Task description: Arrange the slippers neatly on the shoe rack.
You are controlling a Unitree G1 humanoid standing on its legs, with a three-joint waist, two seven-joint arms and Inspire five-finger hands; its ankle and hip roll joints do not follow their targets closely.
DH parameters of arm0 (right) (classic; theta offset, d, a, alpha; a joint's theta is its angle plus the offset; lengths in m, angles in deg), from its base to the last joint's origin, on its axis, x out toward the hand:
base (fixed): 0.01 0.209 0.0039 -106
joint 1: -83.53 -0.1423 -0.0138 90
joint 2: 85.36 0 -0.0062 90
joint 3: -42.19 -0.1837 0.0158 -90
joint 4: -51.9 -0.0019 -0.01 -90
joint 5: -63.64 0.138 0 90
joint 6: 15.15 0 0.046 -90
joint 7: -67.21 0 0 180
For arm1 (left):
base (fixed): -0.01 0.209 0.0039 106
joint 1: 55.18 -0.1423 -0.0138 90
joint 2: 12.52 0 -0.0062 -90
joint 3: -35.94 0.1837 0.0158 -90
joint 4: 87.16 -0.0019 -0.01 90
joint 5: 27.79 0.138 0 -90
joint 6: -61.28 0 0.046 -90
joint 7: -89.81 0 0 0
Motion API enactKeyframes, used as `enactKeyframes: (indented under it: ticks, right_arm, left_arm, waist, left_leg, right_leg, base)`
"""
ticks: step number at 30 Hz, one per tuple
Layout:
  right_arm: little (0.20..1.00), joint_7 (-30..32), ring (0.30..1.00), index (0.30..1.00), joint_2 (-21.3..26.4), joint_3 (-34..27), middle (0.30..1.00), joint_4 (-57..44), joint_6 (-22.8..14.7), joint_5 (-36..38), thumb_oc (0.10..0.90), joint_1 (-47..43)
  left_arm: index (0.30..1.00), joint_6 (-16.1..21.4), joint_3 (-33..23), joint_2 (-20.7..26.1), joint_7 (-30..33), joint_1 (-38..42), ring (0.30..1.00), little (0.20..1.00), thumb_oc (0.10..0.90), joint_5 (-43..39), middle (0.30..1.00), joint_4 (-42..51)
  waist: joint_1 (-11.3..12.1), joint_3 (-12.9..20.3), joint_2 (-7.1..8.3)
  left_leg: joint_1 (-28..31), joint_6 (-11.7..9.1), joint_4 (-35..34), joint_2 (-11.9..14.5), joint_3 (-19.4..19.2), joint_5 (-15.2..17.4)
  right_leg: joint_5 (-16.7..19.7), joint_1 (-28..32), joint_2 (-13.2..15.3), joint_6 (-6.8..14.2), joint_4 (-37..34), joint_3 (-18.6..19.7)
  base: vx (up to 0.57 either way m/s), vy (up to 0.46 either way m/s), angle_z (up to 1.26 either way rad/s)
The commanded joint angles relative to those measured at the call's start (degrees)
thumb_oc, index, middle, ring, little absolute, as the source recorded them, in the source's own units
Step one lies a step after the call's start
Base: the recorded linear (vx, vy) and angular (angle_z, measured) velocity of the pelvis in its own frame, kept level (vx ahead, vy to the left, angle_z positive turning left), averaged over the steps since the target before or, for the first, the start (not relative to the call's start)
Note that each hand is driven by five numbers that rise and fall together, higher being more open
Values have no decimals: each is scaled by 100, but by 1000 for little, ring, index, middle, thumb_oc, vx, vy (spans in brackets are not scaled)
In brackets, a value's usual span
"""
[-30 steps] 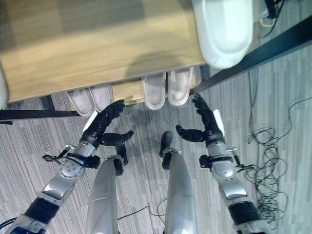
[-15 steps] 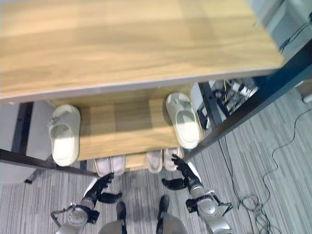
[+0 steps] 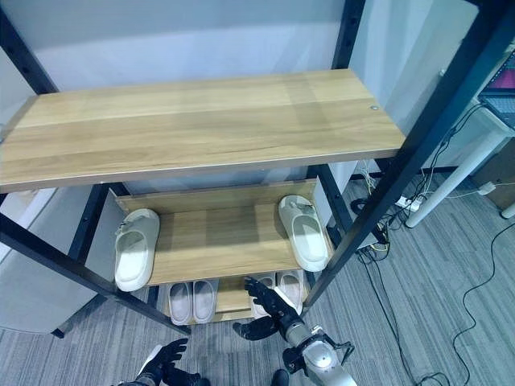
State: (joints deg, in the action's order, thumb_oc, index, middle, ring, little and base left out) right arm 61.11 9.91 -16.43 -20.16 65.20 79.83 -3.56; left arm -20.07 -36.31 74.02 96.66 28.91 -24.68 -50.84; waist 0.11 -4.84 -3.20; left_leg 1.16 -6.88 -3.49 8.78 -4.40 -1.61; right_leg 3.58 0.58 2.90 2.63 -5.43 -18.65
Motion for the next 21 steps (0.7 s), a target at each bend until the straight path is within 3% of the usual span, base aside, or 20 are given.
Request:
enactKeyframes:
  ticks: [1,8,9,12,15,16,18,21]
  right_arm:
    - [900,-190,900,900,-234,74,900,-881,-466,456,800,-500]
    - [900,28,900,900,-35,45,900,-1538,-550,291,800,-1005]
    - [900,223,900,900,118,-130,900,-1686,-612,-146,800,-1164]
    - [900,423,900,900,275,-343,900,-1854,-649,-538,800,-1238]
    - [900,1118,900,900,642,-947,900,-1966,-670,-1736,800,-1496]
    - [900,1119,900,900,642,-948,900,-1968,-670,-1738,800,-1495]
    - [900,1563,900,900,975,-1200,900,-1898,-590,-2833,800,-1800]
    - [900,1809,900,900,1102,-1243,900,-1613,-402,-3444,800,-2133]
  left_arm:
    - [900,166,212,-48,138,398,900,900,800,130,900,-352]
    - [900,91,237,-210,204,412,900,900,800,181,900,-736]
    - [900,76,190,-237,227,394,900,900,800,212,900,-842]
    - [900,70,163,-247,235,375,900,900,800,209,900,-815]
    - [900,51,117,-240,259,292,900,900,800,272,900,-820]
    - [900,51,117,-241,259,292,900,900,800,272,900,-820]
    - [900,50,64,-209,265,227,900,900,800,360,900,-847]
    - [900,33,75,-193,248,205,900,900,800,438,900,-916]
  waist:
    - [46,164,167]
    - [84,235,184]
    - [80,268,197]
    - [87,277,204]
    - [101,302,233]
    - [101,301,233]
    - [137,306,270]
    - [203,309,316]
  left_leg:
    - [-260,-318,-151,46,-186,-573]
    - [-139,-285,-151,63,-223,-499]
    - [-103,-267,-151,66,-241,-464]
    - [-67,-247,-151,55,-248,-426]
    - [-17,-203,-151,28,-243,-339]
    - [-15,-203,-151,28,-243,-339]
    - [-19,-158,-151,1,-234,-276]
    - [-23,-108,-151,-31,-234,-213]
  right_leg:
    - [-443,265,208,413,186,-88]
    - [-446,377,210,425,118,-76]
    - [-448,399,219,430,117,-85]
    - [-449,433,222,439,117,-81]
    - [-452,488,249,473,110,-114]
    - [-452,489,249,473,110,-114]
    - [-430,483,282,504,115,-124]
    - [-408,469,318,525,122,-127]
  base:
    - [-1,-14,8]
    - [7,-5,2]
    - [31,13,-2]
    - [23,19,0]
    - [28,28,1]
    - [45,49,2]
    - [39,66,0]
    - [26,59,-1]
